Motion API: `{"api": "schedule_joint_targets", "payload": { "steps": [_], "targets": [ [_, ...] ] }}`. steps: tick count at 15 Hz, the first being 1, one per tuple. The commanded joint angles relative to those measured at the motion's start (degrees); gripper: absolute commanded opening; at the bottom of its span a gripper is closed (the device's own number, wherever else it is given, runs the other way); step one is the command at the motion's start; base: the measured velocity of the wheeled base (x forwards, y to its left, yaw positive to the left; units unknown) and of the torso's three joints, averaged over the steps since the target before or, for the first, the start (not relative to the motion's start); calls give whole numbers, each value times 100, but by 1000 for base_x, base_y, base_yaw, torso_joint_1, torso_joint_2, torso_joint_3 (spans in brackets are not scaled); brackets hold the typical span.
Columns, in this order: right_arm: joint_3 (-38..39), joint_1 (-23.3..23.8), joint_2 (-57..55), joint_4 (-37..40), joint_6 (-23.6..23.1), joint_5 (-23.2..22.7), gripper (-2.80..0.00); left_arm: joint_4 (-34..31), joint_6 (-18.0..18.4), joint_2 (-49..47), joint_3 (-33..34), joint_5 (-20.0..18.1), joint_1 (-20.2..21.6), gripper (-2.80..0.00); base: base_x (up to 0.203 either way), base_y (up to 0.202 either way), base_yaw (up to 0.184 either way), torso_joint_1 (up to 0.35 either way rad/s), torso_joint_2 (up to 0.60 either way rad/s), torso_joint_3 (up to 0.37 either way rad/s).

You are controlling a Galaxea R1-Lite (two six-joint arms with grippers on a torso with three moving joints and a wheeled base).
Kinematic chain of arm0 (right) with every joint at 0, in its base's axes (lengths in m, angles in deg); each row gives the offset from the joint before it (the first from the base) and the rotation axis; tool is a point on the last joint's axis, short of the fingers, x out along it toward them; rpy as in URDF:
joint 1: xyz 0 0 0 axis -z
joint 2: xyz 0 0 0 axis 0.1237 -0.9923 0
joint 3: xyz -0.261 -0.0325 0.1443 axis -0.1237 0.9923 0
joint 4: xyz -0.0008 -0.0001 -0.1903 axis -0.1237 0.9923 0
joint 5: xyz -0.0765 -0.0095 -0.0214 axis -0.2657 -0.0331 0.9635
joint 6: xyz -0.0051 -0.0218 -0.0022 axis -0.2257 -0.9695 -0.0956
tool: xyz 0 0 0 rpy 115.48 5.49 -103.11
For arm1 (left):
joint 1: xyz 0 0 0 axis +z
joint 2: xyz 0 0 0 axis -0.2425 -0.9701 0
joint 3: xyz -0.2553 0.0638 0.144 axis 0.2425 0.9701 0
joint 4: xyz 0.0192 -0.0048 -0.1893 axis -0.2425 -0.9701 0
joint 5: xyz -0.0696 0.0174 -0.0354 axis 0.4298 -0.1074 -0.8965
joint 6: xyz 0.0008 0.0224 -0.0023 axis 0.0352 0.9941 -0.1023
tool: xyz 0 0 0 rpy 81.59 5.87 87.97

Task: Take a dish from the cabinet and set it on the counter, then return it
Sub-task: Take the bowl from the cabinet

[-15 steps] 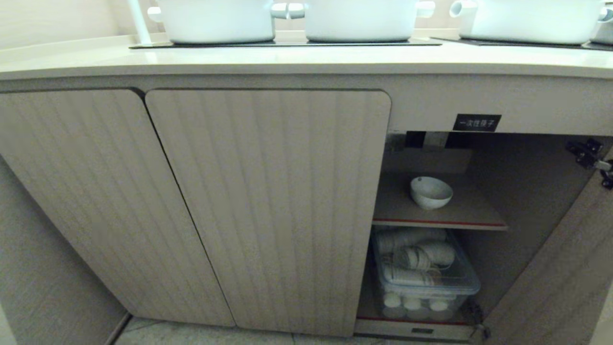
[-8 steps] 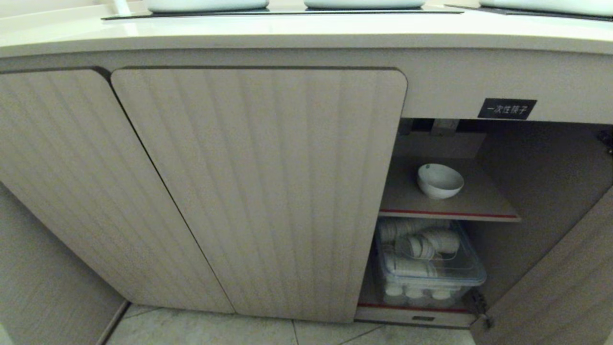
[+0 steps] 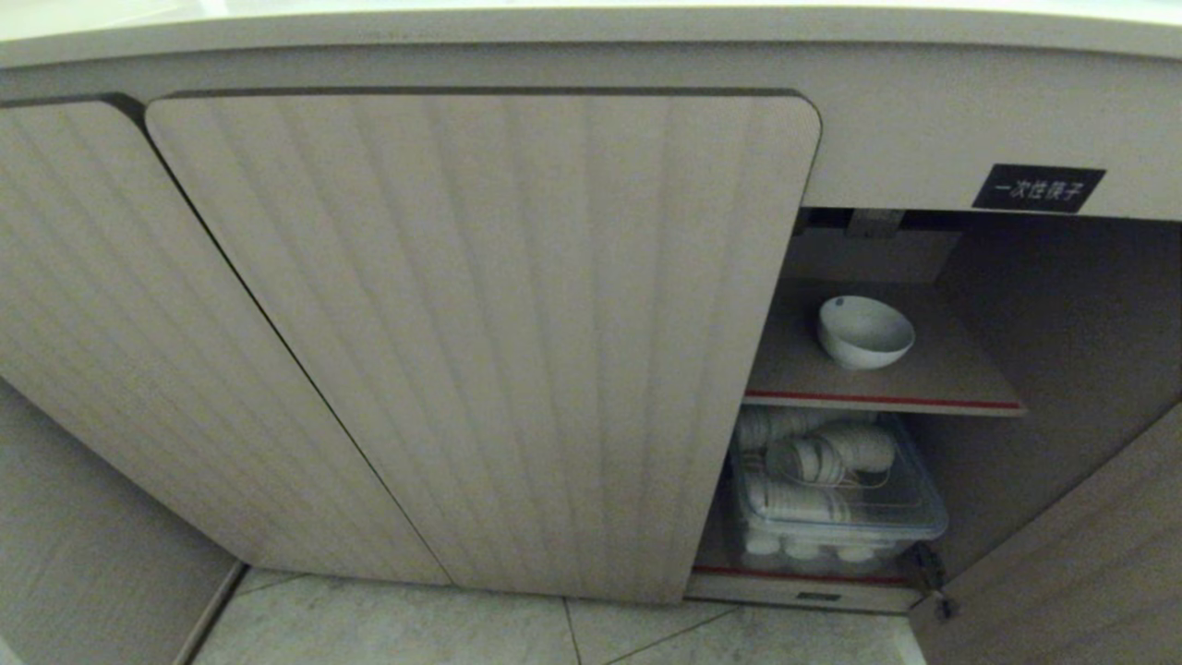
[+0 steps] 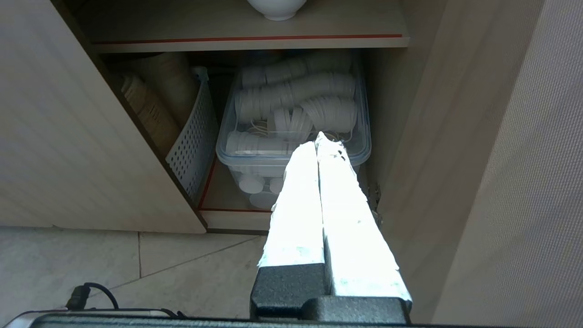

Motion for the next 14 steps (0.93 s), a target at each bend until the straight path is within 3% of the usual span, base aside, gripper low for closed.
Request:
{"api": "schedule_joint_targets", "payload": {
  "steps": [1, 14],
  "targets": [
    [0, -2, -7, -2, 1, 1, -280, 4, -2, 2, 1, -2, 6, -280, 0, 0, 0, 0, 0, 0],
    [0, -2, -7, -2, 1, 1, -280, 4, -1, 2, 1, -2, -1, -280, 0, 0, 0, 0, 0, 0]
  ]
}}
